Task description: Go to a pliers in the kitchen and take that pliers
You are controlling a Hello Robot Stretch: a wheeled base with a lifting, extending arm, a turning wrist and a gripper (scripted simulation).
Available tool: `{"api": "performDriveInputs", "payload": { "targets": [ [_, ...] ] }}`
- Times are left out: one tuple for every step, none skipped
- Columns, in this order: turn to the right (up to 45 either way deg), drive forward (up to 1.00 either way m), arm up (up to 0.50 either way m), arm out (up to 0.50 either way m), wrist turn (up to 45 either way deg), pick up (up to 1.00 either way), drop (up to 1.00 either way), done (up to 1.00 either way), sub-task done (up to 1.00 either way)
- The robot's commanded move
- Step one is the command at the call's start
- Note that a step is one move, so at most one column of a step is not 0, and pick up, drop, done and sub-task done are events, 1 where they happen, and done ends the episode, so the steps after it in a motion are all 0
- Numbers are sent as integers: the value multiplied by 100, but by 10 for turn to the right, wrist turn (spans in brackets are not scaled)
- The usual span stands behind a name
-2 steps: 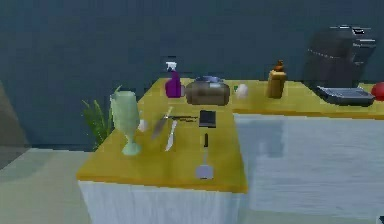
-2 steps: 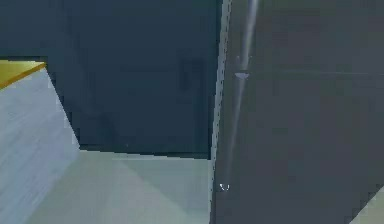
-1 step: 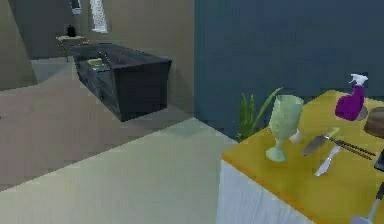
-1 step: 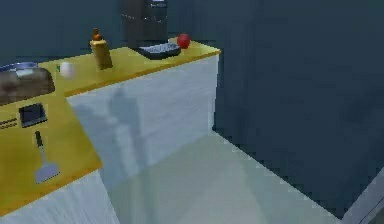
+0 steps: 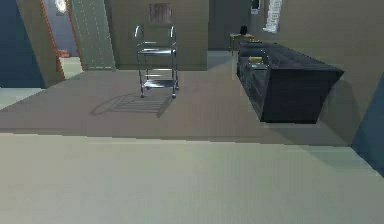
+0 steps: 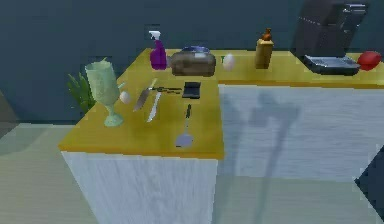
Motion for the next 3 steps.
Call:
{"api": "performDriveInputs", "payload": {
  "targets": [
    [-30, 0, 0, 0, 0, 0, 0, 0, 0],
    [450, 0, 0, 0, 0, 0, 0, 0, 0],
    [450, 0, 0, 0, 0, 0, 0, 0, 0]
  ]
}}
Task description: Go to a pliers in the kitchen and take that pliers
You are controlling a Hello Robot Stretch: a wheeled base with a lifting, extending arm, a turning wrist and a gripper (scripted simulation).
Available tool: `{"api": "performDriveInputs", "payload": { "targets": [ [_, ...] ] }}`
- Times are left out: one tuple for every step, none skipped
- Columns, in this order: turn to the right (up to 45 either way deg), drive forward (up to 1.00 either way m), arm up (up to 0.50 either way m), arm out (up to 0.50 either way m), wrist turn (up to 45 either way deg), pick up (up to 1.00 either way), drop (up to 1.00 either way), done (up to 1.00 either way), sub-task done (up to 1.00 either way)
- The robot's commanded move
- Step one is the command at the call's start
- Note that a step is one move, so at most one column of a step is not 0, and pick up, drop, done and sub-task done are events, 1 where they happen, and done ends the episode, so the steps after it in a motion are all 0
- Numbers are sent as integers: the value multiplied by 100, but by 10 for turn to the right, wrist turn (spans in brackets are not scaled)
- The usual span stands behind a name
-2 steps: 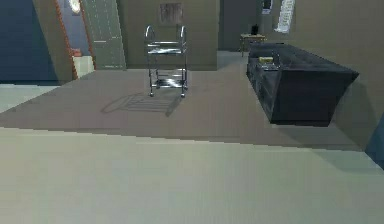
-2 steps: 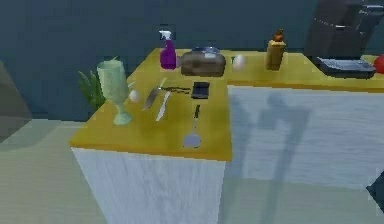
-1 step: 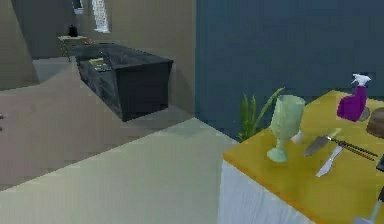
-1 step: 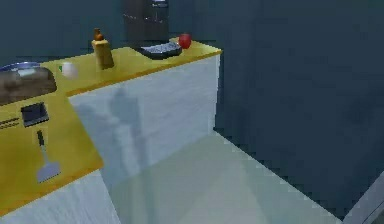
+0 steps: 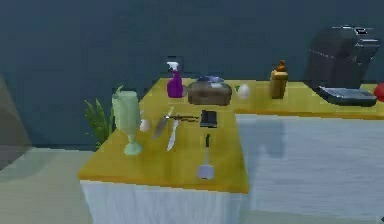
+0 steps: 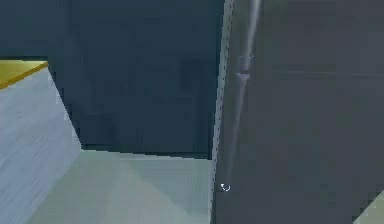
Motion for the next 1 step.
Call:
{"api": "performDriveInputs", "payload": {
  "targets": [
    [390, 0, 0, 0, 0, 0, 0, 0, 0]
  ]
}}
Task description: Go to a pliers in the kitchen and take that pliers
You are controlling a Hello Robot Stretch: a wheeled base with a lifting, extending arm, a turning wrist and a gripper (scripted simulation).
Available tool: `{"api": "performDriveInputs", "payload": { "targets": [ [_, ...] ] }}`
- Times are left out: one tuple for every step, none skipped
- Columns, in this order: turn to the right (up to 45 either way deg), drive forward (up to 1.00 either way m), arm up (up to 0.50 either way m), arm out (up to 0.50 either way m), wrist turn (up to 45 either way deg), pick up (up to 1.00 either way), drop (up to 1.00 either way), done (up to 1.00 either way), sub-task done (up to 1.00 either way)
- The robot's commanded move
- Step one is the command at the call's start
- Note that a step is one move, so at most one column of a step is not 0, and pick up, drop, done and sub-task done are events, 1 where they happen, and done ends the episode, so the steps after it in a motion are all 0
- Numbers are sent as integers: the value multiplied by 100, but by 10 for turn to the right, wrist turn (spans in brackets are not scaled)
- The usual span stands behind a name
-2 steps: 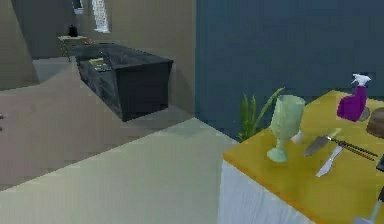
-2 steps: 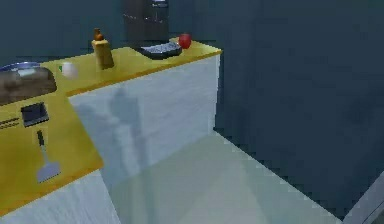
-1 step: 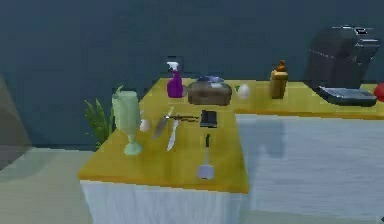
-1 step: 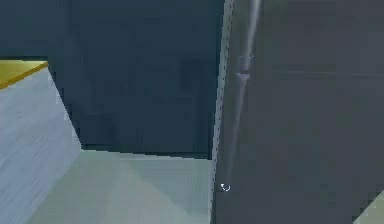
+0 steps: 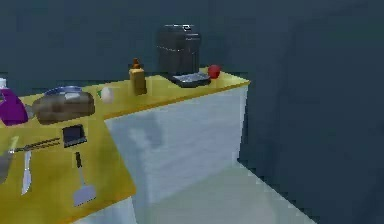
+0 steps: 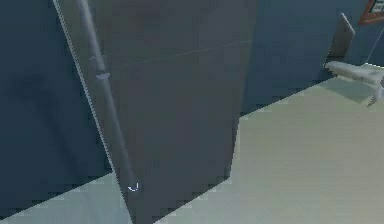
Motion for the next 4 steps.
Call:
{"api": "performDriveInputs", "payload": {
  "targets": [
    [0, 50, 0, 0, 0, 0, 0, 0, 0],
    [-450, 0, 0, 0, 0, 0, 0, 0, 0],
    [-450, 0, 0, 0, 0, 0, 0, 0, 0],
    [-450, 0, 0, 0, 0, 0, 0, 0, 0]
  ]
}}
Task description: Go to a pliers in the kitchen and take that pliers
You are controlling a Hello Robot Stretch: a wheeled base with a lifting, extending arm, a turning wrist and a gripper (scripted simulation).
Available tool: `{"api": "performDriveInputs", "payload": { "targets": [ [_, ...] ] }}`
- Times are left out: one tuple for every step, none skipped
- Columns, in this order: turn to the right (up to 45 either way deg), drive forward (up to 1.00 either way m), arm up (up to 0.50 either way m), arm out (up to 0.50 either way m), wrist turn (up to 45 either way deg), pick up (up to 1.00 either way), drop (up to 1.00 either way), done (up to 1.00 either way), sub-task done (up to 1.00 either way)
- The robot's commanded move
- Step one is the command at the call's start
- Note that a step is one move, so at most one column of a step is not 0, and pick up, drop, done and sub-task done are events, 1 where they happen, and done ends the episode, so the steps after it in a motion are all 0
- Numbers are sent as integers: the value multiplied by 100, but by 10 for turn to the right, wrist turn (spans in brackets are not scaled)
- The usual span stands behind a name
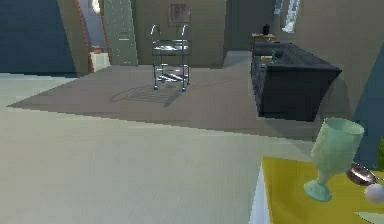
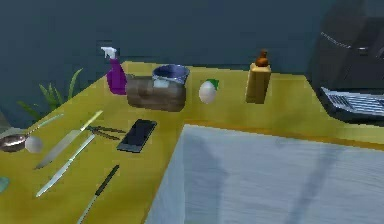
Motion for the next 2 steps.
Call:
{"api": "performDriveInputs", "payload": {
  "targets": [
    [-210, 0, 0, 0, 0, 0, 0, 0, 0],
    [-30, 0, 0, 0, 0, 0, 0, 0, 0]
  ]
}}
